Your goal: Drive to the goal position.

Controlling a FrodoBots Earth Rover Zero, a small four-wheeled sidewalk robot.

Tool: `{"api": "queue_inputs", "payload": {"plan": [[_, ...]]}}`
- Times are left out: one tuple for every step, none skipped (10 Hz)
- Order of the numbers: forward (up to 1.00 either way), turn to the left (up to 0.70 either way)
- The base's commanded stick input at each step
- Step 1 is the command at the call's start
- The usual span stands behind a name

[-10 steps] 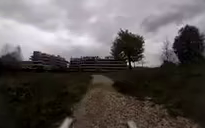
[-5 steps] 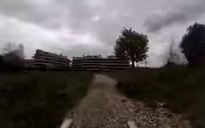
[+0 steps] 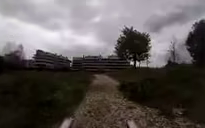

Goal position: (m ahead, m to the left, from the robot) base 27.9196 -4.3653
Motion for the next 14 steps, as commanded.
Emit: {"api": "queue_inputs", "payload": {"plan": [[0.70, 0.00], [0.70, -0.22], [0.70, -0.35], [0.70, -0.31], [0.70, 0.00], [0.70, 0.00], [0.70, 0.00], [0.70, 0.00], [0.70, 0.00], [0.70, 0.00], [0.70, 0.00], [0.70, 0.00], [0.70, 0.00], [0.70, -0.26]]}}
